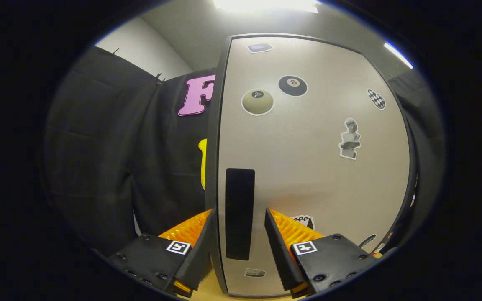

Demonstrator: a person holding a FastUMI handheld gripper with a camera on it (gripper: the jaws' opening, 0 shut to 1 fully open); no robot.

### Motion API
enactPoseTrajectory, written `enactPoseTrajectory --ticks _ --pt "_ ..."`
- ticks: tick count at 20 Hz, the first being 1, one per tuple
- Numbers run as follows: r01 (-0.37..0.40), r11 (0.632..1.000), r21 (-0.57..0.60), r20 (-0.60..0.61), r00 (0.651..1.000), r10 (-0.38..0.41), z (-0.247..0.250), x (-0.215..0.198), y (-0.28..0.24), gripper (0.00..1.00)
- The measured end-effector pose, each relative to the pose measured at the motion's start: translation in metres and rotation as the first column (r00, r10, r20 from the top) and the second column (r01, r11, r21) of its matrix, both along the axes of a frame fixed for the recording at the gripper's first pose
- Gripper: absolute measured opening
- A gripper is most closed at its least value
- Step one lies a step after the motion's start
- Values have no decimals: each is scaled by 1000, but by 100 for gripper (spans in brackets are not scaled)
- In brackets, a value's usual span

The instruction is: Open the shoe cabinet door, grab the shoes and put them into the shoe cabinet, then close the shoe cabinet door.

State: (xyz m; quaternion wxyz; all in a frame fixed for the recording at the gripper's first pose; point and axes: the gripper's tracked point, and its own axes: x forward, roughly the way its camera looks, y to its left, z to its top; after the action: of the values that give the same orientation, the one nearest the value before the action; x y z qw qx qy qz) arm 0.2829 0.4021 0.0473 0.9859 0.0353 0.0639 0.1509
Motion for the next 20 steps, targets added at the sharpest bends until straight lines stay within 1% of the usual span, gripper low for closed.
enactPoseTrajectory --ticks 1,2,3,5,6,8,10,12,16,17,20 --pt "9 1000 -2 -24 1000 -9 -7 3 0 66" --pt "2 1000 15 -39 999 -2 -8 -1 0 61" --pt "-4 999 34 -55 998 6 -10 -1 5 50" --pt "-6 999 50 -65 998 9 -10 1 5 32" --pt "-17 999 47 -70 997 21 -10 -2 5 31" --pt "-48 998 32 -75 996 50 -10 -6 5 17" --pt "-86 996 30 -77 993 88 -9 -12 3 17" --pt "-126 990 65 -76 988 131 -2 -32 4 17" --pt "-217 970 106 -57 973 224 4 -57 -9 17" --pt "-234 965 115 -60 968 242 7 -69 -12 16" --pt "-264 956 126 -62 960 273 8 -80 -24 17"
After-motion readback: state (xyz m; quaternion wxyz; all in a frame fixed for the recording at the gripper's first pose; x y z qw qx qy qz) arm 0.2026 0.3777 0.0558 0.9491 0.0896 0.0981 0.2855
